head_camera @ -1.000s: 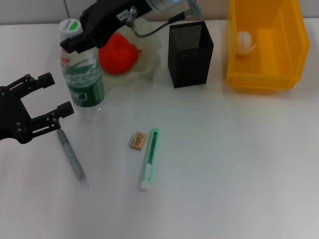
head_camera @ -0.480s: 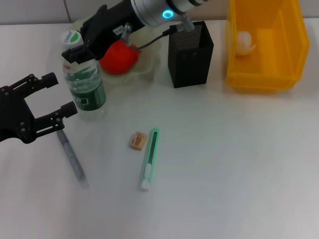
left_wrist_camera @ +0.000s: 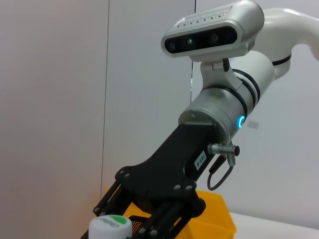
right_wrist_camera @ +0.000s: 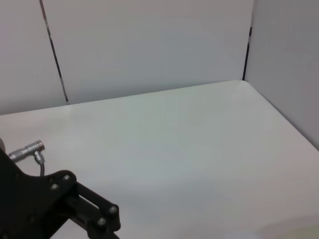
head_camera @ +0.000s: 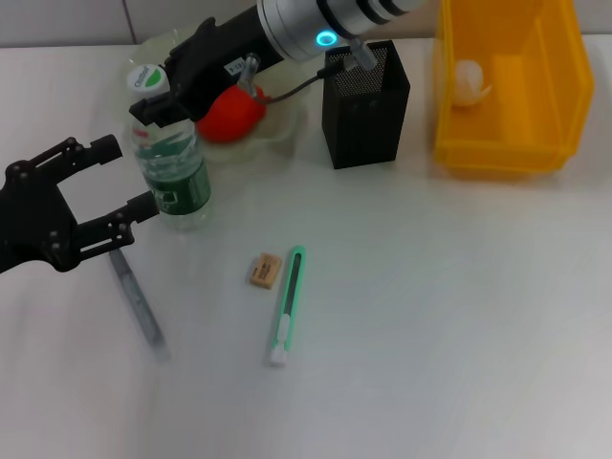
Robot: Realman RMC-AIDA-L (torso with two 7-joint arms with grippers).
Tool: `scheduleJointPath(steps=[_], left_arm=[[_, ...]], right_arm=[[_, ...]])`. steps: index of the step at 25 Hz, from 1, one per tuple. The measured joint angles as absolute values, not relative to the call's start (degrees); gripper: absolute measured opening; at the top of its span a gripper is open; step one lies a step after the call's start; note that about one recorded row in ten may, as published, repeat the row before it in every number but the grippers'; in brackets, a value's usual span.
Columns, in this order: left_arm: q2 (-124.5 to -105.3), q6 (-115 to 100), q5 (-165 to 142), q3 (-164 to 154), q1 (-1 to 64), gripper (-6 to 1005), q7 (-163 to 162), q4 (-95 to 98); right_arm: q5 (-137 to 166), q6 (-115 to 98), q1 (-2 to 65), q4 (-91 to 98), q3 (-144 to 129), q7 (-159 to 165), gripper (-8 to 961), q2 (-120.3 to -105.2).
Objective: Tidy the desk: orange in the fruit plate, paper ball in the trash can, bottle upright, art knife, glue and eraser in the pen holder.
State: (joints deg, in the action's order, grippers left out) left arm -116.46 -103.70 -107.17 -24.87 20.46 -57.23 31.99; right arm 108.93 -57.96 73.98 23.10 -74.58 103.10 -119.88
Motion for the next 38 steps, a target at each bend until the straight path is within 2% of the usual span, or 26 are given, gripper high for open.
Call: scheduleJointPath(steps=[27,30,38], left_arm=[[-116.40,-102.28,-107.20,-25.23,20.42,815,-56.58,31.20],[-116.25,-102.28,-107.19,-25.23,20.46,815,-56.58,31.19],[-116.05,-102.27,-107.01,-25.08,20.49,815,-56.60,31.20]], right_arm=[[108.57,-58.58,73.70,23.09,-75.14,102.95,458,-119.88],[108.57,-58.60,73.71,23.32,-75.14,102.95,621,-119.88],[108.52,-59.11,70.63,29.15,-76.73,103.52,621,-119.88]])
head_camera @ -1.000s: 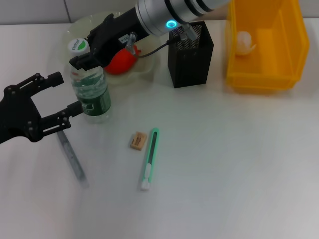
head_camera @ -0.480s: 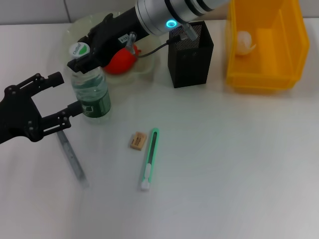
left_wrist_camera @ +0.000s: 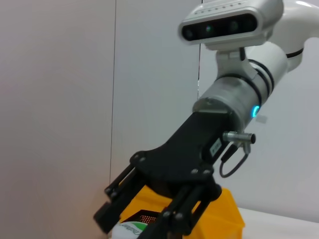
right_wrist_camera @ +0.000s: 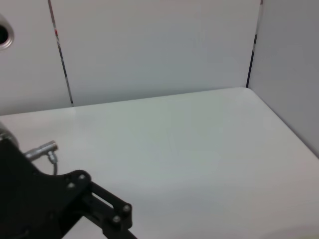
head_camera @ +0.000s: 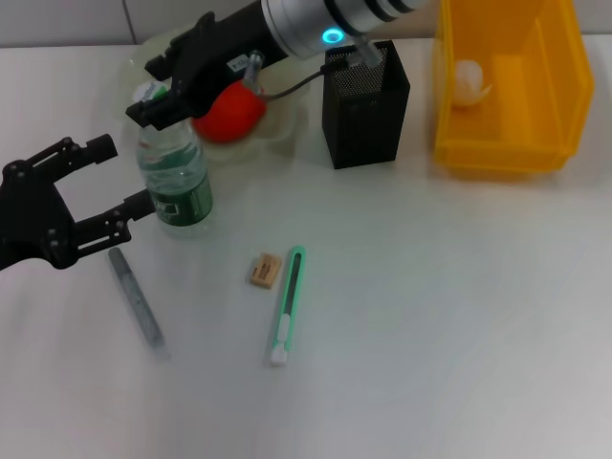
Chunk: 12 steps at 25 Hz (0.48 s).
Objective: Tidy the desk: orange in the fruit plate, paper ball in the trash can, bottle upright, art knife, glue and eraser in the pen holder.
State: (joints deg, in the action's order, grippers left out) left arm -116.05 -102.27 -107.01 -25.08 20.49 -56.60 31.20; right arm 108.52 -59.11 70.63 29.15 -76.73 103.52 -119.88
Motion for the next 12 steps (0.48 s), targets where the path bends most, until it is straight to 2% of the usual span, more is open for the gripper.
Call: scheduleJointPath(steps=[12], left_arm=[[-115.86,-102.65,-106.77,-24.91,20.71,814,-60.09,31.20]], right_arm=[[100.14,-63.48,50.22,58.08,-79.70,103.65,620,-119.33]])
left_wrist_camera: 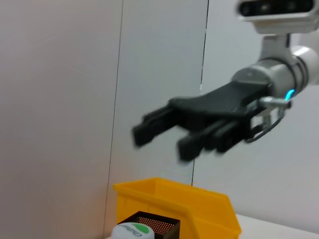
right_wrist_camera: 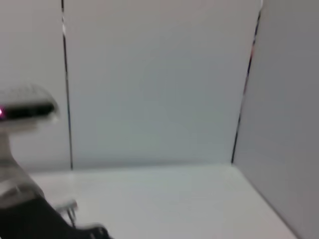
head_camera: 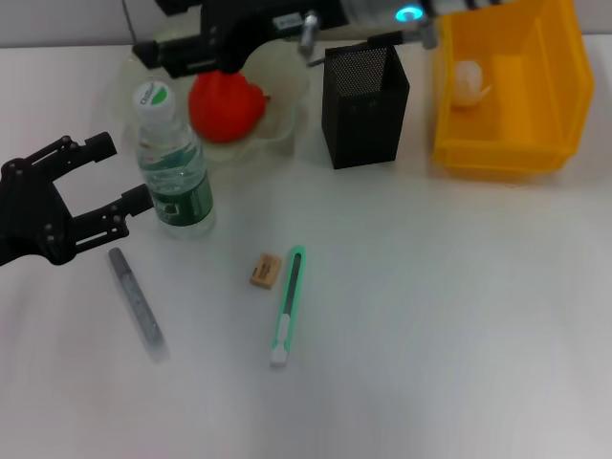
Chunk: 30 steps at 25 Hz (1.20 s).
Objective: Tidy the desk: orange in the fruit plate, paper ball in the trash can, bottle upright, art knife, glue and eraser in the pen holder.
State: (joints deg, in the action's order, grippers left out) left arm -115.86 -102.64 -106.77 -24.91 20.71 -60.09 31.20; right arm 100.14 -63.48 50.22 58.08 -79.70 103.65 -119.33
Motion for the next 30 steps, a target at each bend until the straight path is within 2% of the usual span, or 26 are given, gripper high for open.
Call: scheduleJointPath(steps=[12,20,23,25,30], left_arm=[[-116.13,-103.58,-106.90,-25.29,21.10,814,-60.67,31.20],[-116.30,-105.44,-106.97,-25.32,20.96,814,-61.26,31.18],[-116.45,-105.67,-106.96,-25.32,21.10,814,-61.68,31.14],[-117.41,-107.09,-107.18,-25.68,23.10,814,-62.70,31.11],[-117.99,-107.29,-107.31,-27.90,25.82,814,-62.38,31.31]], right_arm=[[90.03,-85.42,37.44,63.19,-63.92,96.72,620,-119.03],[90.78,-93.55,33.94,56.71,-59.73,91.44,620,-117.32],[91.16,-95.57,32.55,52.38,-57.89,90.16,620,-115.94],[91.26,-96.88,31.45,50.28,-57.05,89.23,620,-115.31],[91.85,-100.70,27.62,47.43,-53.50,86.56,620,-114.85]])
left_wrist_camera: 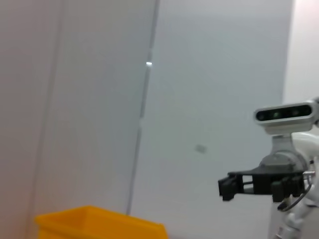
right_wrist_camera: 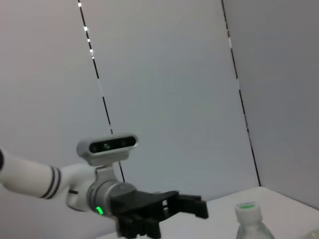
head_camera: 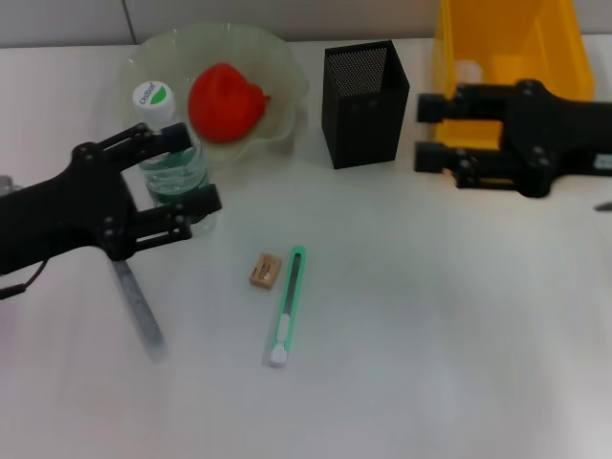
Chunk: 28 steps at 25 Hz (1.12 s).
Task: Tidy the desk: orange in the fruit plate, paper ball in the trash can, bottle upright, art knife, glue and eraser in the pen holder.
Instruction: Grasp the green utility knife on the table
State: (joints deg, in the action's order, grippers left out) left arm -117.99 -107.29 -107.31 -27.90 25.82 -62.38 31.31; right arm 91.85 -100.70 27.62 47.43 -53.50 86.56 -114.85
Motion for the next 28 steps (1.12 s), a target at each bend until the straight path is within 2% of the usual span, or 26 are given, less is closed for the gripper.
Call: scheduleJointPath(steps=[3,9,15,20,28], left_arm=[[-117.91,-107.29,-107.32,-29.31,28.70,814,-62.63,31.64],[-117.66,-107.57,-107.33,-29.34,29.90,814,-62.91,31.97],[-116.85,-107.35,-107.90,-31.60,32.02,814,-66.29,32.34],[-116.81,-107.03,-108.13,-34.27,34.34,815,-68.86,34.55],[-117.28,-106.50,-108.77,-43.24,40.73,815,-76.83,45.99]], right_arm=[[92.62,-103.72,24.65,47.70,-50.68,85.84,620,-114.76],[97.65,-103.04,22.52,47.01,-48.64,80.42,619,-115.39],[101.62,-98.78,19.64,46.40,-48.60,74.25,619,-117.45],[108.86,-97.41,19.82,48.94,-48.68,76.59,619,-118.37],[117.25,-97.38,20.59,52.26,-48.64,81.38,619,-118.89]])
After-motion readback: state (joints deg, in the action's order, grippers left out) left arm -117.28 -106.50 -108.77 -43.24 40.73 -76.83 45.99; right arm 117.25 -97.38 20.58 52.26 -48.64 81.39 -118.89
